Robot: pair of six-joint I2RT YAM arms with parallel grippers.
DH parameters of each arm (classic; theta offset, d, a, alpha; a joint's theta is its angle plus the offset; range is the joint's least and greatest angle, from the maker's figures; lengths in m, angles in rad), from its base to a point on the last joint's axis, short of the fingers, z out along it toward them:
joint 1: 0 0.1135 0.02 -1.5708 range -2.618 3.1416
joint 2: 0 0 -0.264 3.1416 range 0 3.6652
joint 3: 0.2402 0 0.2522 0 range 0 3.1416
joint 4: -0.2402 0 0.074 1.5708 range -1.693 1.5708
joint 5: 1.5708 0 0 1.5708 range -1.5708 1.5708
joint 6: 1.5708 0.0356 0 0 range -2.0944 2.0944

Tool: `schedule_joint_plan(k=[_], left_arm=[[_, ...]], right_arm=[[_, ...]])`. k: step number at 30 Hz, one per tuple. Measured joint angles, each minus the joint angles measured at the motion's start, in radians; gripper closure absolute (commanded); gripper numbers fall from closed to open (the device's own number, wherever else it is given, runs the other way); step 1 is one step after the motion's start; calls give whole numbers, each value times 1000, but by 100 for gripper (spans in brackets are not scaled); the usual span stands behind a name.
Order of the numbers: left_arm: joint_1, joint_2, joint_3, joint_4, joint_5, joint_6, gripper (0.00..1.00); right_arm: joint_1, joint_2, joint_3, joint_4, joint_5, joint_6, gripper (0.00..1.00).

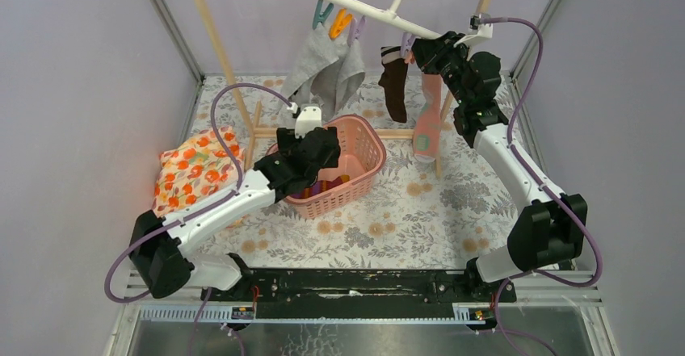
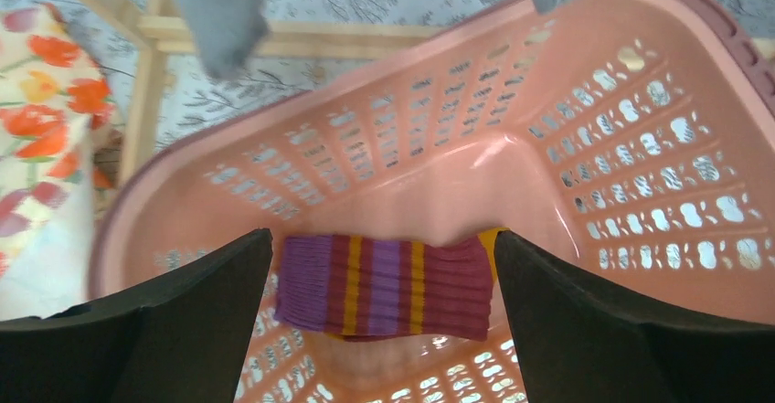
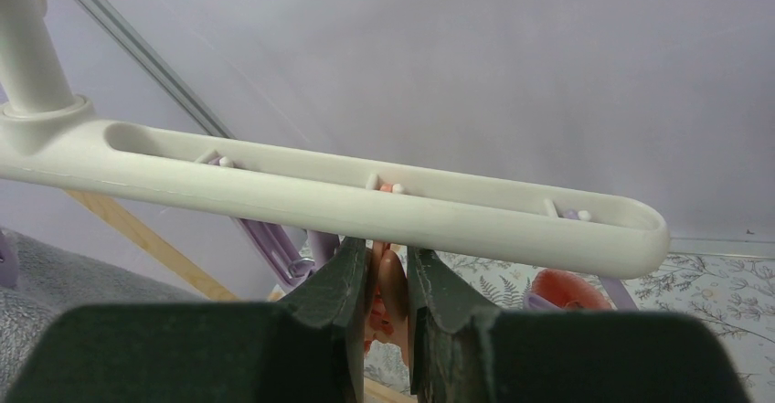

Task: Clip the socks to the hanger
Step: Pick up the sock from the bin.

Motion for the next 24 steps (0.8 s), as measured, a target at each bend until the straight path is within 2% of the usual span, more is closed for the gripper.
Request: schedule_joint_plan(k=[3, 6, 10, 17, 24], left_arm=[[26, -4, -67, 72, 64, -1, 1], [142, 2, -106, 108, 207, -48, 1], [235, 109, -41, 74, 242, -81, 1], [190, 278, -8, 54, 269, -113, 2], [138, 379, -35, 56, 320, -165, 1]], right_arm=[[-4, -5, -4, 0, 0, -3, 100], [-7, -7, -5, 0, -1, -4, 100], [-10, -8, -15, 14, -7, -3, 100], [-12, -9, -22, 27, -10, -2, 100], [-18, -9, -22, 28, -22, -1, 100]])
